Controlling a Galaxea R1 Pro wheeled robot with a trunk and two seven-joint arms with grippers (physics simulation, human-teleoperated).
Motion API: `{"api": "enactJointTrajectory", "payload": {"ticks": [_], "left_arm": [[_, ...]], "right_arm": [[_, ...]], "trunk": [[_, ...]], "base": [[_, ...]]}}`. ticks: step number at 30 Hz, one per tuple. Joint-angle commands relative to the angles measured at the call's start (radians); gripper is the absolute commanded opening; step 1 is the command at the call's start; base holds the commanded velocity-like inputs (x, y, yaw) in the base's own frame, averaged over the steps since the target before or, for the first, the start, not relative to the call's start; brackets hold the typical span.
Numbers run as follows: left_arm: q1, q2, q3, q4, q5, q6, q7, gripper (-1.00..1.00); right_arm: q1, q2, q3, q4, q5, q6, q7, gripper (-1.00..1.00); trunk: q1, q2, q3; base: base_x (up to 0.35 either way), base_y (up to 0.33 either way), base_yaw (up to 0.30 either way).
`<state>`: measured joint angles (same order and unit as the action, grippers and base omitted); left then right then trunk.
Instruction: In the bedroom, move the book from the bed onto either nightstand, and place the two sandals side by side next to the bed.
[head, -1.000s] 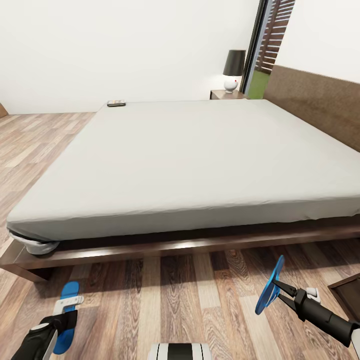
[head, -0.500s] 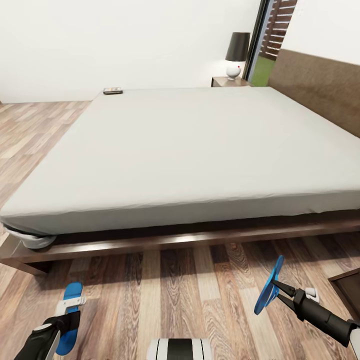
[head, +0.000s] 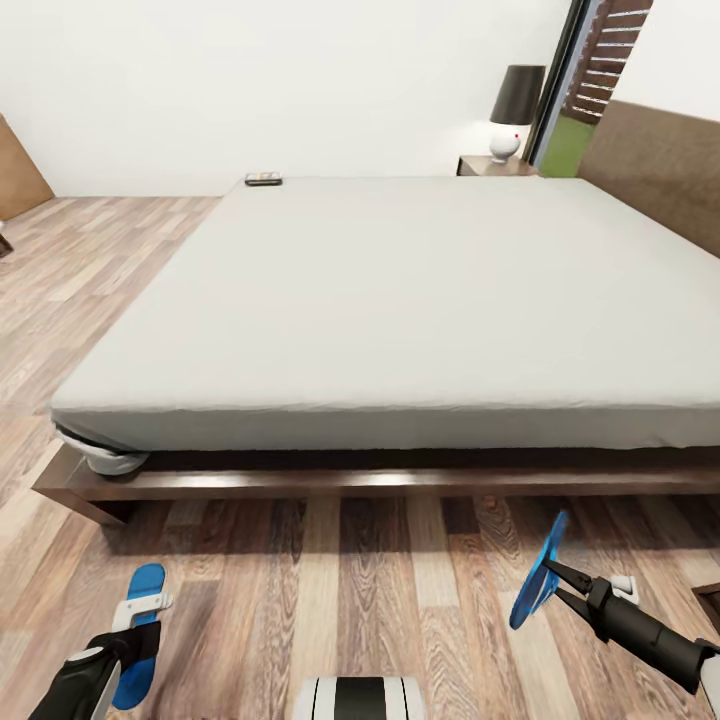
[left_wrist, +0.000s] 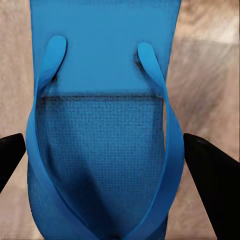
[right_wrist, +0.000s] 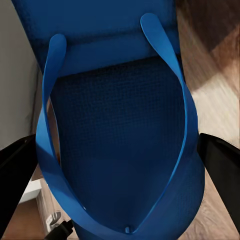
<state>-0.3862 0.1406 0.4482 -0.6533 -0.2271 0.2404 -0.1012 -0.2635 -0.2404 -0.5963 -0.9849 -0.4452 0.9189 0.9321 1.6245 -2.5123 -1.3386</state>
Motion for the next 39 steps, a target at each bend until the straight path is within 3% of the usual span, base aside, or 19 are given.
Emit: {"api": "enactJointTrajectory", "payload": {"ticks": [1,8,14,22,39], "left_arm": [[-0.001,-0.001,0.006,-0.002,-0.011,0.004,-0.009,-1.0],[-0.001,-0.004,0.004,-0.002,-0.011,0.002,-0.01,-1.0],[-0.006,-0.045,-0.025,-0.023,-0.012,0.006,-0.005,-1.0],[-0.08,-0.078,-0.076,-0.035,-0.013,0.083,-0.006,-1.0],[-0.083,-0.078,-0.1,-0.04,-0.021,0.092,-0.005,-1.0]], "right_arm": [[0.0,0.0,-0.002,0.0,0.0,0.005,0.004,-1.0],[0.0,0.001,-0.002,0.0,0.0,0.005,0.005,-1.0],[0.0,0.001,-0.002,0.0,0.0,0.005,0.005,-1.0],[0.0,0.002,-0.002,0.0,0.0,0.005,0.004,-1.0],[0.0,0.0,-0.002,0.0,-0.001,0.005,0.004,-1.0]], "trunk": [[0.0,0.0,-0.001],[0.0,0.0,-0.001],[0.0,0.0,-0.001],[0.0,0.0,-0.001],[0.0,0.0,-0.001]], "base": [[0.0,0.0,0.285],[0.0,0.0,0.272],[0.0,0.0,0.06],[0.0,0.0,0.002],[0.1,0.0,0.0]]}}
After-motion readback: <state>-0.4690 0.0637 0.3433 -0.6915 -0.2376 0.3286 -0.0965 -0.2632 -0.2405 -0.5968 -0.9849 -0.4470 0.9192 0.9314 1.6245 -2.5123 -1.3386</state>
